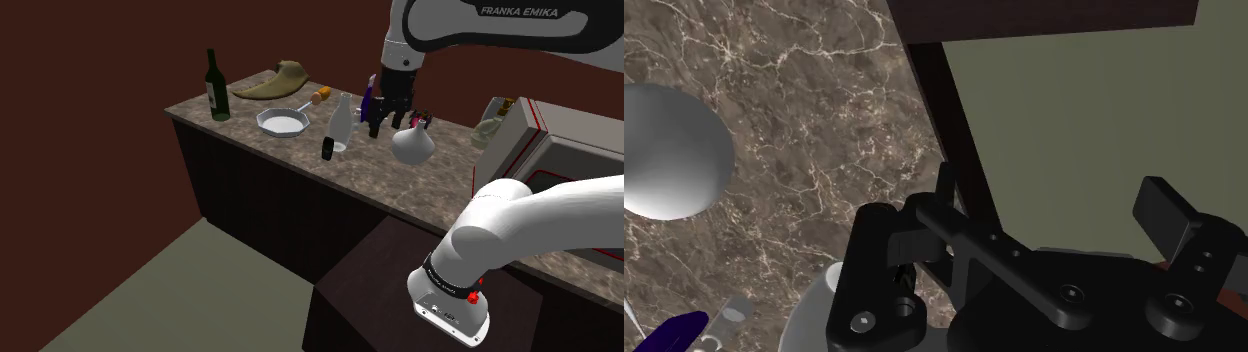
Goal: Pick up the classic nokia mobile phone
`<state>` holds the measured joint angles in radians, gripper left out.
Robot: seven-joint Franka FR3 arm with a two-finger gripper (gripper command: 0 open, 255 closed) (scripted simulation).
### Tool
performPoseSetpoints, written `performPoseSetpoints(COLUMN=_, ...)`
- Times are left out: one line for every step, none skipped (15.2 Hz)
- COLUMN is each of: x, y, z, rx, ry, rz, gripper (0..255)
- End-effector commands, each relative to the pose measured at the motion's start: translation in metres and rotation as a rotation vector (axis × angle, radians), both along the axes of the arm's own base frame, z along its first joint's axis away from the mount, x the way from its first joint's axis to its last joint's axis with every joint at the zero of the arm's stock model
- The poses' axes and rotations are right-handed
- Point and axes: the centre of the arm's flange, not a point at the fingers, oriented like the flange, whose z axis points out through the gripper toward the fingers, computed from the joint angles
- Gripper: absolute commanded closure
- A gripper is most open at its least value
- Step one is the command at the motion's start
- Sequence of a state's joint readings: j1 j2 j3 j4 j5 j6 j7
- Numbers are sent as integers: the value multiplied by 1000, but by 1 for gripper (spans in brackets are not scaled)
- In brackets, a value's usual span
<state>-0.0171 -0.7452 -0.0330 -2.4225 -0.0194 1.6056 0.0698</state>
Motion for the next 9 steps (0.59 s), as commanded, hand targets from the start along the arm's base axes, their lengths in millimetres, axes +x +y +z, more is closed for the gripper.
performPoseSetpoints(x=0, y=0, z=0, rx=0, ry=0, rz=0, gripper=0)
performPoseSetpoints(x=11, y=-2, z=-7, rx=-1, ry=-2, rz=-23, gripper=0)
performPoseSetpoints(x=21, y=-3, z=-14, rx=-2, ry=-5, rz=-46, gripper=0)
performPoseSetpoints(x=32, y=-6, z=-21, rx=-4, ry=-7, rz=-68, gripper=0)
performPoseSetpoints(x=42, y=-8, z=-28, rx=-5, ry=-9, rz=-91, gripper=0)
performPoseSetpoints(x=53, y=-11, z=-35, rx=-6, ry=-12, rz=-114, gripper=0)
performPoseSetpoints(x=63, y=-13, z=-42, rx=-7, ry=-14, rz=-137, gripper=0)
performPoseSetpoints(x=73, y=-17, z=-49, rx=-8, ry=-16, rz=-160, gripper=0)
performPoseSetpoints(x=84, y=-20, z=-56, rx=-10, ry=-19, rz=-182, gripper=0)
